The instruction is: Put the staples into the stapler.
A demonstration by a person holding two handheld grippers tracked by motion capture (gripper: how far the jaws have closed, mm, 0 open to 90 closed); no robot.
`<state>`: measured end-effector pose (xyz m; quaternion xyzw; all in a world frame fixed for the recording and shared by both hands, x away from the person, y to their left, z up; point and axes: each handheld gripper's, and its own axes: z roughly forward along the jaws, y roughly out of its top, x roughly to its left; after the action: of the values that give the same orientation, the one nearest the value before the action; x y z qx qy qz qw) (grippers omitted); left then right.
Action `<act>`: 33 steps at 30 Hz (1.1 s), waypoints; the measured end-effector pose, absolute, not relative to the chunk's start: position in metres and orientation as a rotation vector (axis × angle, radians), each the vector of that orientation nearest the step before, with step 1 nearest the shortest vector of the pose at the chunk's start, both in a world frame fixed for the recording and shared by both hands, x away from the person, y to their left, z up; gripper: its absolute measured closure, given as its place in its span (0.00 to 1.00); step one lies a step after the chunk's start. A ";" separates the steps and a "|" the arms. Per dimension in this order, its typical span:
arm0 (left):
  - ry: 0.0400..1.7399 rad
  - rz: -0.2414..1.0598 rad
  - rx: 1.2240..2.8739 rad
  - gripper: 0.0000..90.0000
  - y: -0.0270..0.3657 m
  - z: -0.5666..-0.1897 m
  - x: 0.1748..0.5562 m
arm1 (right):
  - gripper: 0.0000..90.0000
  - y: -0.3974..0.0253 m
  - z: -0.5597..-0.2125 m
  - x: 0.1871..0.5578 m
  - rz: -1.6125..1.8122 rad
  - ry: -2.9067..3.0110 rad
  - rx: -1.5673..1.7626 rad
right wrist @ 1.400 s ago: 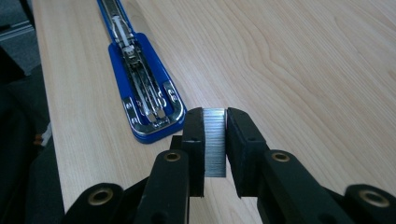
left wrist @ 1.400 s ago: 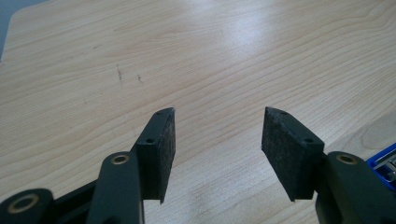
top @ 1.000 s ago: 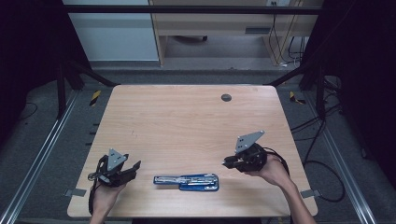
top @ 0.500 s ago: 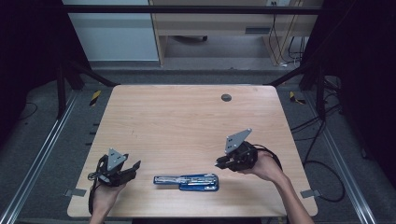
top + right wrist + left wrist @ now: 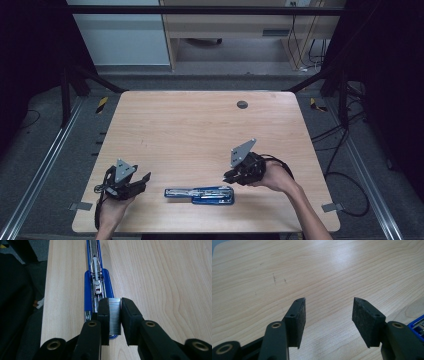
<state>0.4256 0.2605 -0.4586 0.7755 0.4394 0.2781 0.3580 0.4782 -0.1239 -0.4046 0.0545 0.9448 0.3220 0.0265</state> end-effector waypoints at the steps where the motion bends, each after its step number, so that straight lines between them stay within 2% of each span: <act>1: 1.134 0.716 2.003 0.49 0.260 -0.459 0.426 | 0.86 -0.123 -0.405 0.478 0.996 2.918 0.161; 33: 1.132 0.719 2.014 0.49 0.259 -0.459 0.426 | 0.86 -0.103 -0.427 0.474 0.904 2.992 0.071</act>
<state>0.4259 0.2587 -0.4592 0.7787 0.4376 0.2781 0.3532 0.4741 -0.1032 -0.4269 0.0226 0.9570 0.2891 0.0078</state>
